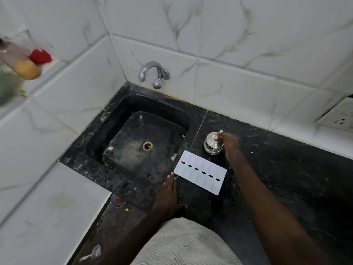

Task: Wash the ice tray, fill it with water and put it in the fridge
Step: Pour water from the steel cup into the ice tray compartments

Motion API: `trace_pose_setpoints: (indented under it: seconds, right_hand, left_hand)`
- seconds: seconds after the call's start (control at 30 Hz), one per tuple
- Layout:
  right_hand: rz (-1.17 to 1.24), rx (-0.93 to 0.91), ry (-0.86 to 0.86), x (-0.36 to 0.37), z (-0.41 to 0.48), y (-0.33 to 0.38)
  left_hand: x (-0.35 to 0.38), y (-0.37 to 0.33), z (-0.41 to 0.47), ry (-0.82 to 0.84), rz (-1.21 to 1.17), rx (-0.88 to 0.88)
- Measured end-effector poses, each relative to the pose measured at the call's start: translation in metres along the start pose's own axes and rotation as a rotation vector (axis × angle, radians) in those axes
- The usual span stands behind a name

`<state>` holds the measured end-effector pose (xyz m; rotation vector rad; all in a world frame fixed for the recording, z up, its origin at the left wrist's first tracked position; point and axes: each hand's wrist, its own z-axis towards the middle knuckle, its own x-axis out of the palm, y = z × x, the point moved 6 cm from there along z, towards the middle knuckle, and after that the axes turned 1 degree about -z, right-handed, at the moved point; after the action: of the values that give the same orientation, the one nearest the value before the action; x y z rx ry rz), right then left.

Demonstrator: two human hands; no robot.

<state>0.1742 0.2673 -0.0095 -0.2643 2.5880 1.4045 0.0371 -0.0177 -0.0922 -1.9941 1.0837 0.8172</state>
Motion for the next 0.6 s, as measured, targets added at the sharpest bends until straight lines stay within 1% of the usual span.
trace_pose_setpoints:
  seconds: [0.1,0.2,0.3,0.4,0.6]
  right_hand:
    - [0.139,0.09,0.056,0.004,0.001,-0.005]
    - [0.224,0.112,0.078,0.001,0.001,-0.01]
    - [0.321,0.127,0.045,-0.011,-0.001,-0.017]
    - [0.345,0.108,0.028,-0.023,-0.003,-0.024]
    - [0.487,0.085,-0.085,-0.052,-0.006,-0.041]
  left_hand:
    - [-0.002,0.001,-0.001,0.007,-0.029,0.022]
    - [-0.004,0.0,-0.001,0.029,-0.029,0.035]
    - [-0.004,-0.003,-0.001,0.056,0.042,0.041]
    - [-0.002,-0.006,-0.002,0.071,0.116,0.04]
    - [-0.002,-0.008,-0.003,0.073,0.186,0.031]
